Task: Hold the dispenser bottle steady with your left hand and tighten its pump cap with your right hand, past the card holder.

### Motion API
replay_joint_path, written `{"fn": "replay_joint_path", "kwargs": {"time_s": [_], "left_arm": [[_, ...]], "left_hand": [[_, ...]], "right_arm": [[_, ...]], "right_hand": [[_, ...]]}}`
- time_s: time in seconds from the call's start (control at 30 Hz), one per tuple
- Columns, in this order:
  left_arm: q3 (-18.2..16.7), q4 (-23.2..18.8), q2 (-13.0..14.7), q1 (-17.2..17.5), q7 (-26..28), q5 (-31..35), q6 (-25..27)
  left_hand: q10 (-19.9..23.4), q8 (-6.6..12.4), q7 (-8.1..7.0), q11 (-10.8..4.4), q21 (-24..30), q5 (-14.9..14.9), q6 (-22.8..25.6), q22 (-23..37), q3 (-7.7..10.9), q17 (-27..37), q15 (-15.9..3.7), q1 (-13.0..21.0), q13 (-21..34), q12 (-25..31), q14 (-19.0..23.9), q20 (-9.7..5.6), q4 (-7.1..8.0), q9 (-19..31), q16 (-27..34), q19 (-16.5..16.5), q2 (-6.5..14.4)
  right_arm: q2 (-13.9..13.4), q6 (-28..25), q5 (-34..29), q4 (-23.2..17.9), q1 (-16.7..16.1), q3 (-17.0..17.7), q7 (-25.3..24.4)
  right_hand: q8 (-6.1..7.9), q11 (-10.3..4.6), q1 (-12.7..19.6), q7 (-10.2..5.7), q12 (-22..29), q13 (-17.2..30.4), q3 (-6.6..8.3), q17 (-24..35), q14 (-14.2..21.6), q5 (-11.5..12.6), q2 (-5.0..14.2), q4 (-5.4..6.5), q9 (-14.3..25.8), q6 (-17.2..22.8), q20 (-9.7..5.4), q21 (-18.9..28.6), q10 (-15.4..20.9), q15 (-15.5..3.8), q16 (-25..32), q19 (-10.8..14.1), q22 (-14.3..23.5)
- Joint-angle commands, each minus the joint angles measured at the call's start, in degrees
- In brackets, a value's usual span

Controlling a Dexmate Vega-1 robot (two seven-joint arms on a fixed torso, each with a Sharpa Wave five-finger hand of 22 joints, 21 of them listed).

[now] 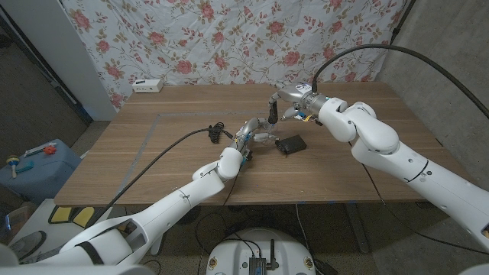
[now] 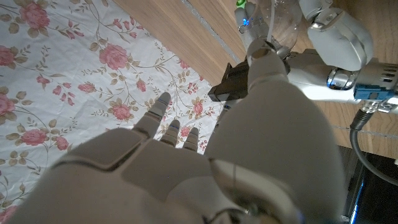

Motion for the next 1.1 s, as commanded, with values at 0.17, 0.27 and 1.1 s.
{"fn": "replay_joint_path", "kwargs": {"time_s": [0.17, 0.27, 1.1], "left_arm": [[0.01, 0.36, -0.04, -0.11, -0.24, -0.12, -0.78], [0.02, 0.41, -0.05, -0.13, -0.24, -0.09, -0.88], [0.18, 0.69, -0.27, -0.35, -0.80, -0.18, -0.96]], "left_hand": [[0.51, 0.28, -0.20, -0.04, 0.19, 0.17, 10.37, 0.16, 7.60, 0.12, -2.78, -8.65, 0.18, 0.32, 0.43, -2.78, 6.88, 0.01, 0.00, -0.09, 9.87], [0.52, 0.24, -0.15, -0.03, 0.18, 0.19, 10.31, 0.17, 7.64, 0.16, -2.73, -8.58, 0.20, 0.33, 0.38, -2.76, 6.84, 0.01, 0.01, -0.11, 9.95], [0.49, 0.19, 0.11, 0.29, 0.17, 0.21, 10.33, 0.17, 7.65, 0.39, -2.58, -7.89, 0.26, 0.39, -0.01, -2.79, 6.32, 0.02, 0.14, -0.18, 9.96]], "right_arm": [[1.61, -3.46, 0.13, -0.33, 1.80, -1.27, 5.96], [1.86, -4.02, 0.53, -0.36, 2.28, -1.46, 6.84], [2.85, -6.61, 5.78, 0.17, 3.50, -1.49, 5.75]], "right_hand": [[-0.34, 1.93, -2.03, 0.19, 0.65, 0.17, -0.77, 0.34, -0.28, 0.30, -0.21, 1.23, -0.12, -0.02, 0.48, 0.52, 0.24, 0.94, 0.61, 0.52, 0.11], [-0.63, 2.52, -3.20, 0.20, 0.72, 0.19, -1.27, 0.40, -0.20, 0.25, -0.22, 1.87, -0.25, -0.22, 0.48, 0.54, 0.42, 1.23, 0.71, 0.62, 0.12], [-0.80, 4.00, -10.98, 0.31, 1.67, 0.24, -4.26, 0.64, 1.47, -0.84, 1.05, 5.94, -1.03, 3.49, -3.64, 0.95, 3.73, 1.00, 1.41, 3.69, -0.01]]}}
